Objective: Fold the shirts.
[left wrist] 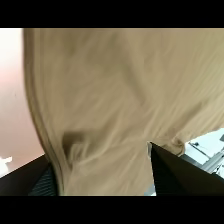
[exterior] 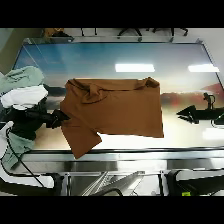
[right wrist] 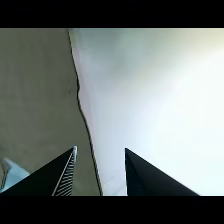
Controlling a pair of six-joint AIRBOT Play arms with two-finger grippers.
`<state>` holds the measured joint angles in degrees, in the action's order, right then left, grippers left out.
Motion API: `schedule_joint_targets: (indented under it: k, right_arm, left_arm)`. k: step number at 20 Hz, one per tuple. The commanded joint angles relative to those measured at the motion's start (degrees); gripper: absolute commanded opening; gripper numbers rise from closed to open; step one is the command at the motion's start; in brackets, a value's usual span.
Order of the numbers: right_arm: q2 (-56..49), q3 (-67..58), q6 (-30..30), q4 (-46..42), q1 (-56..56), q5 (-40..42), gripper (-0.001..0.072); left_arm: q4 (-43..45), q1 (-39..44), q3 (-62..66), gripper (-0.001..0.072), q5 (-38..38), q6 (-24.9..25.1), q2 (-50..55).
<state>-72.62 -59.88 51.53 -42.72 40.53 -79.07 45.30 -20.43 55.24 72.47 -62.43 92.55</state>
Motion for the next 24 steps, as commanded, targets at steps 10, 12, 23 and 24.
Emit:
schedule_joint_targets:
  k: [10, 12, 23, 24]
  right_arm:
    - [1.9, 12.9, 5.7, -9.6, -11.8, 3.9, 0.0389]
    - [1.9, 12.9, 6.0, -9.6, -14.4, 3.8, 0.0388]
    - [12.2, 2.8, 2.1, 7.8, -21.9, -2.5, 0.002]
    - [15.6, -1.3, 2.1, 11.1, -21.9, -2.6, 0.0019]
  left_arm:
    - [-1.2, 1.6, 7.2, 0.0014, 4.1, 0.9, 2.3]
    - [-1.3, 1.6, 7.2, 0.0014, 4.5, 1.1, 2.3]
    - [-10.3, 0.8, 7.3, 0.0013, 8.9, 3.0, -11.1]
    - [-17.7, -0.3, 7.5, 0.0013, 8.9, 5.2, -16.8]
